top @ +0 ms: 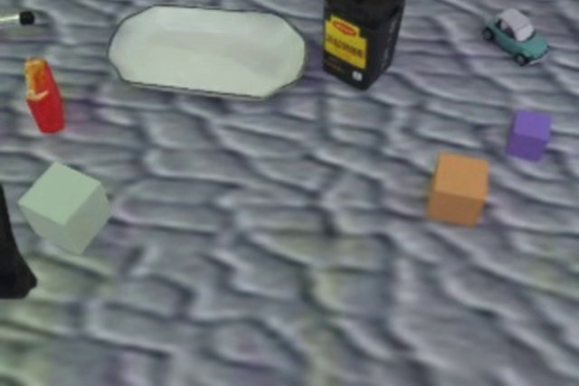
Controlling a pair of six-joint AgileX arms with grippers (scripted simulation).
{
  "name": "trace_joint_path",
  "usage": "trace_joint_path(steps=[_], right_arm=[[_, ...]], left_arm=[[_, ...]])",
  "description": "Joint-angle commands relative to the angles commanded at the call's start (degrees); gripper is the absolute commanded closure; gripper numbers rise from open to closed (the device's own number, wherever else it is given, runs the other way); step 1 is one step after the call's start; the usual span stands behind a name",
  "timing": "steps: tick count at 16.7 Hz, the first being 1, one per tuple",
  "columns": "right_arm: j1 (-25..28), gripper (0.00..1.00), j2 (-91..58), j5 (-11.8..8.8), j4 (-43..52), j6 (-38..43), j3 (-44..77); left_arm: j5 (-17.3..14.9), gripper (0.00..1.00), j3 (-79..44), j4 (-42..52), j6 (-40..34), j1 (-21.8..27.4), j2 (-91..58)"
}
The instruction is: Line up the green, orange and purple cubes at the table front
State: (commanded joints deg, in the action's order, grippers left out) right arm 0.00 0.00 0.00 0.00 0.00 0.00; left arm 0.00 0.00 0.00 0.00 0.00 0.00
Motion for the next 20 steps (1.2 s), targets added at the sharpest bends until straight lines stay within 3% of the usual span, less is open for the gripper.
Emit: trace_joint_path(steps=[4,8,13,20], right_arm=[[0.2,0.00,-1.7,-0.1,1.1,-1.1,1.7],[0.9,0.00,-12.4,-0.3,7.9,-7.2,12.1],[1.9,0.00,-38.6,-0.1,23.2,-20.0,36.1],[3.5,0.00,-86.9,0.5,49.9,-41.7,76.8]], left_arm=[[0.0,0.00,0.0,0.0,0.0,0.0,0.0],[0.0,0.00,0.0,0.0,0.0,0.0,0.0],[0.0,0.00,0.0,0.0,0.0,0.0,0.0],[0.0,0.00,0.0,0.0,0.0,0.0,0.0]])
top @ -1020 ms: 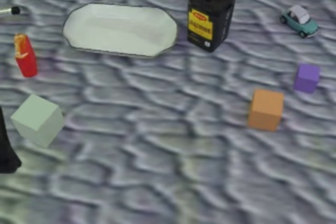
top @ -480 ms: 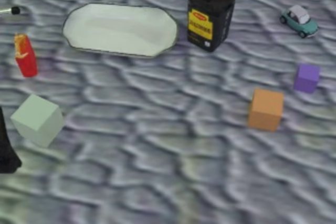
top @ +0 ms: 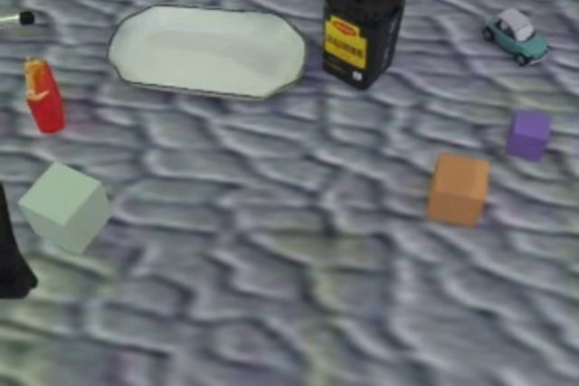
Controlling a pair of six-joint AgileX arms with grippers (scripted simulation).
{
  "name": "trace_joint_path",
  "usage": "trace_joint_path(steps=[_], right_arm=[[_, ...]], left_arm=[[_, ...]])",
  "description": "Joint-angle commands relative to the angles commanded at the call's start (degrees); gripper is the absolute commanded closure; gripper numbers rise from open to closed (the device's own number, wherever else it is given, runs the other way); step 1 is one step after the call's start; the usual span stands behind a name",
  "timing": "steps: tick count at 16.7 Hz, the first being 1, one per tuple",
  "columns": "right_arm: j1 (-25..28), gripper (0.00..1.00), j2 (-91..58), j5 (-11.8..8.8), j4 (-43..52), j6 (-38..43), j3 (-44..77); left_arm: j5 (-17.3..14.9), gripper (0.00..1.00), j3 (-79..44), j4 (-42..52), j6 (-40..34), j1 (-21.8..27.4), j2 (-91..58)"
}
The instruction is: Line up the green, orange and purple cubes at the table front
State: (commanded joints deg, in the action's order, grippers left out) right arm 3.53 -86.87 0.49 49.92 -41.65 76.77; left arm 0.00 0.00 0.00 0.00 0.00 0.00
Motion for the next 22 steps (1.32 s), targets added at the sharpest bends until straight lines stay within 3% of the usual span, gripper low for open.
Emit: trace_joint_path(steps=[5,10,19,22], right_arm=[[1.1,0.00,-29.9,0.1,15.7,-13.3,25.7],[1.9,0.00,-46.7,-0.1,24.5,-21.6,42.5],[1.8,0.00,-49.8,-0.2,25.9,-23.4,45.7],[2.1,0.00,-50.6,-0.2,21.9,-23.5,42.3]], left_arm=[[0.0,0.00,0.0,0.0,0.0,0.0,0.0],[0.0,0.00,0.0,0.0,0.0,0.0,0.0],[0.0,0.00,0.0,0.0,0.0,0.0,0.0],[0.0,0.00,0.0,0.0,0.0,0.0,0.0]])
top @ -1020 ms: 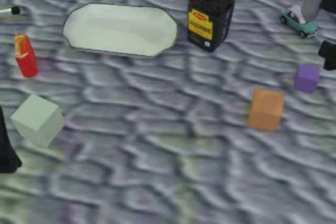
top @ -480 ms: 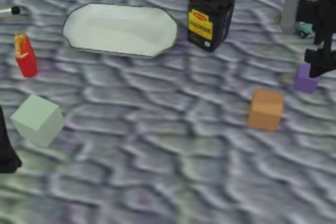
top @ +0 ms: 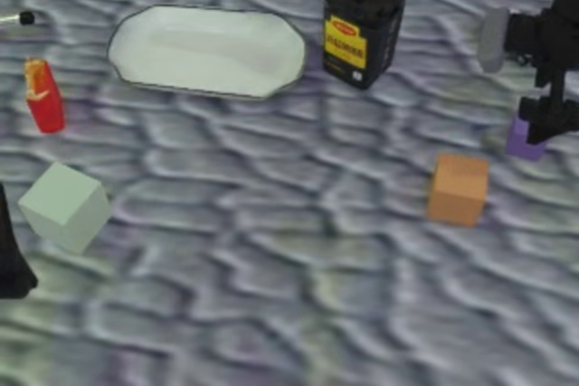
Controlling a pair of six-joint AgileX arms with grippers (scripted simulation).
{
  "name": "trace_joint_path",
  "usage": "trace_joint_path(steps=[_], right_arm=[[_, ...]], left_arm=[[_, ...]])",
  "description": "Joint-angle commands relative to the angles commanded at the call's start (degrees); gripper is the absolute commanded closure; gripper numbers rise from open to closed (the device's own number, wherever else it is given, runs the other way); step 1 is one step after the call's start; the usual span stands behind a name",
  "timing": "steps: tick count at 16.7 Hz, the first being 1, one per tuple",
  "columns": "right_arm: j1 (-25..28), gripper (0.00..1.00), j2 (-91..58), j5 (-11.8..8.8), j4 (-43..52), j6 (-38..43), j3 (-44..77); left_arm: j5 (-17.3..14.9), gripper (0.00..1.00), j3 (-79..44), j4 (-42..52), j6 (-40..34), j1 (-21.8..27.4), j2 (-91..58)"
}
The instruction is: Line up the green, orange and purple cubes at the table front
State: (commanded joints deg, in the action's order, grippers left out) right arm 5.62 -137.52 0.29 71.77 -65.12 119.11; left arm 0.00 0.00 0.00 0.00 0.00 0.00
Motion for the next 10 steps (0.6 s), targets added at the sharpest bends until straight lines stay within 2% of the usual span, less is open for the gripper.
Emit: trace_joint_path(steps=[5,10], right_arm=[[0.1,0.00,-2.6,0.0,-11.6,0.2,-8.4],[0.1,0.00,-3.1,0.0,-13.2,0.2,-9.9]], left_arm=[[0.0,0.00,0.0,0.0,0.0,0.0,0.0],[0.0,0.00,0.0,0.0,0.0,0.0,0.0]])
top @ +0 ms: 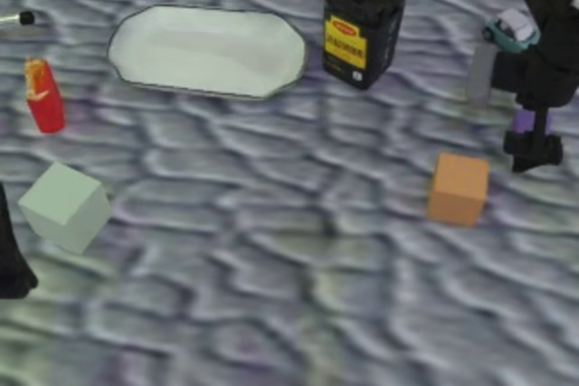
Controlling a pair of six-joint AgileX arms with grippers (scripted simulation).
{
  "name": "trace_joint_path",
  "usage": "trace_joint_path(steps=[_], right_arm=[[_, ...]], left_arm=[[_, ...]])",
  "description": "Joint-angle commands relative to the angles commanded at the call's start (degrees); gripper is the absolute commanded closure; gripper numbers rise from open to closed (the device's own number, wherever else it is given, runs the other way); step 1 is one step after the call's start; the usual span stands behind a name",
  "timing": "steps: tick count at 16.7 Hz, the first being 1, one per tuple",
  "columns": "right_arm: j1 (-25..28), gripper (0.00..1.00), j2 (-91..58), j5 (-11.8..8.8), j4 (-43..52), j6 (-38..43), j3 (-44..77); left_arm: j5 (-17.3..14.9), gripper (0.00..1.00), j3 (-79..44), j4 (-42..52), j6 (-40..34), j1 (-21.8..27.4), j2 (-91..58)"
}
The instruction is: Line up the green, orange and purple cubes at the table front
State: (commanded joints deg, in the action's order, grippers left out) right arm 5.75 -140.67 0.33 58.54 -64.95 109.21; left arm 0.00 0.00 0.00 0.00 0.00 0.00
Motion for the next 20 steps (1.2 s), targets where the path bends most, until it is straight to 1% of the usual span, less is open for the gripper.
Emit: trace_joint_path(steps=[13,14,20], right_arm=[[0.0,0.98,0.0,0.0,0.0,0.0,0.0],[0.0,1.00,0.0,0.0,0.0,0.0,0.0],[0.0,1.00,0.0,0.0,0.0,0.0,0.0]], left_arm=[[0.0,0.00,0.0,0.0,0.0,0.0,0.0],[0.0,0.00,0.0,0.0,0.0,0.0,0.0],[0.0,0.00,0.0,0.0,0.0,0.0,0.0]])
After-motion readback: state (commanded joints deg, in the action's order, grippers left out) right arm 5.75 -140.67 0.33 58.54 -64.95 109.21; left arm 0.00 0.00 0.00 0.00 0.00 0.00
